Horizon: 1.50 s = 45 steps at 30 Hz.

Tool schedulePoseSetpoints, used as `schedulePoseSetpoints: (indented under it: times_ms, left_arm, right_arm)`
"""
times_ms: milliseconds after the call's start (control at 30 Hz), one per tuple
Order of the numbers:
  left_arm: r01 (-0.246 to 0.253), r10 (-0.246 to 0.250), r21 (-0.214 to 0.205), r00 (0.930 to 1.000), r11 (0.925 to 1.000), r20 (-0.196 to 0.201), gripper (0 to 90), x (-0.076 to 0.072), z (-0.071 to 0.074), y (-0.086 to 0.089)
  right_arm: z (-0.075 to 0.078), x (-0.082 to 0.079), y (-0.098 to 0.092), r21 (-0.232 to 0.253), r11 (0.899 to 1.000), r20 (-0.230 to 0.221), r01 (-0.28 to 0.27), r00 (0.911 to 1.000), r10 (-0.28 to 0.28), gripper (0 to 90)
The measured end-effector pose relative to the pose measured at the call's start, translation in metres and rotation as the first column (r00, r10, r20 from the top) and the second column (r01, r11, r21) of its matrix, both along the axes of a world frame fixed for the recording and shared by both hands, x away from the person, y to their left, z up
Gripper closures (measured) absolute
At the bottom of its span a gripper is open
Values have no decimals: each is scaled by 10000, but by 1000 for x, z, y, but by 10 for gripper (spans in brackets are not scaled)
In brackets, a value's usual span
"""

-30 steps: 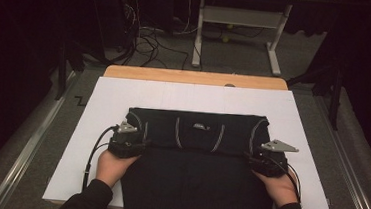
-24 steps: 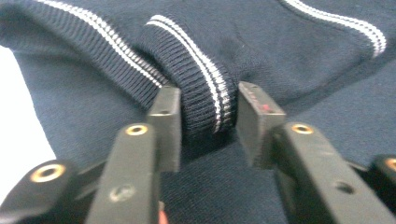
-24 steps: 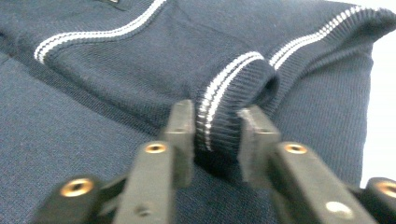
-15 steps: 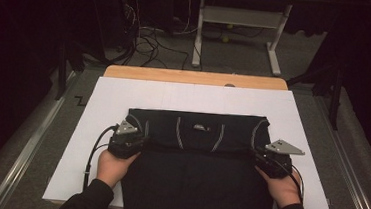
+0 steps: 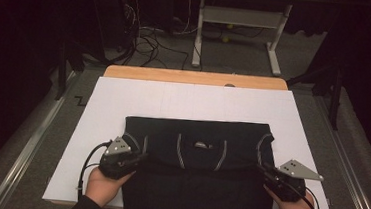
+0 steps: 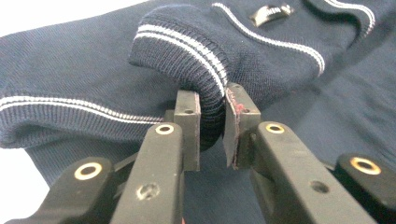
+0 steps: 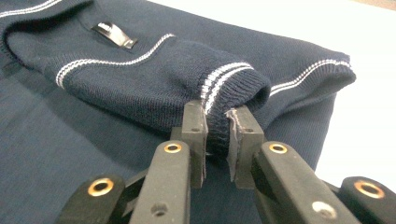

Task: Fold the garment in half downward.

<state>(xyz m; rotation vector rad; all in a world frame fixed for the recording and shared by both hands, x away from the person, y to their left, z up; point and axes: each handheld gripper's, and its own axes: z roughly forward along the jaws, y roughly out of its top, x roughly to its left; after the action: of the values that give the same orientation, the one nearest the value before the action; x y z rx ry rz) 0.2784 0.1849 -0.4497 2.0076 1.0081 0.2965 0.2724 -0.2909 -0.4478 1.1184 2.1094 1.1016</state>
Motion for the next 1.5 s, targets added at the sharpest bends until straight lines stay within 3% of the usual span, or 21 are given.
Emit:
schedulePoseSetpoints:
  times_ms: [167,400,467,700,900,1067,1200,1333,1500]
  left_arm:
    - [136,-137,-147,9999,9998,-64,738,-17,-6,4]
    - [323,-320,201,9994,9993,-117,737,-29,-12,4]
    - [385,-379,428,9992,9983,-140,736,-31,-14,2]
    - [344,-306,522,9970,9980,-717,723,-33,-23,2]
    - [353,-321,546,9977,9979,-597,719,-38,-23,4]
    - [160,-141,384,9987,9991,-498,600,-37,-21,5]
    - [-78,79,168,10000,9998,-57,450,-37,-17,8]
    - [-381,384,-183,9991,9991,180,384,-31,-12,13]
    - [-317,317,-460,9995,9984,10,360,-12,-11,10]
  right_arm:
    - [-3,-17,-7,-25,10000,-113,6,9999,-6,798]
    - [-9,-34,-11,-81,9999,-317,-64,9995,61,797]
    - [-12,-36,-11,-132,9999,-402,-70,9992,65,794]
    - [-19,-36,-13,-279,9996,-822,-33,9966,10,764]
    - [-20,-38,-14,-257,9997,-859,11,9963,-33,758]
    - [-19,-39,-18,-22,10000,-788,87,9969,-89,684]
    - [-16,-40,-19,388,9991,-638,174,9979,-149,552]
    - [-11,-38,-19,680,9974,-396,234,9990,-207,496]
    - [-5,-27,-17,879,9956,-232,311,9993,-292,474]
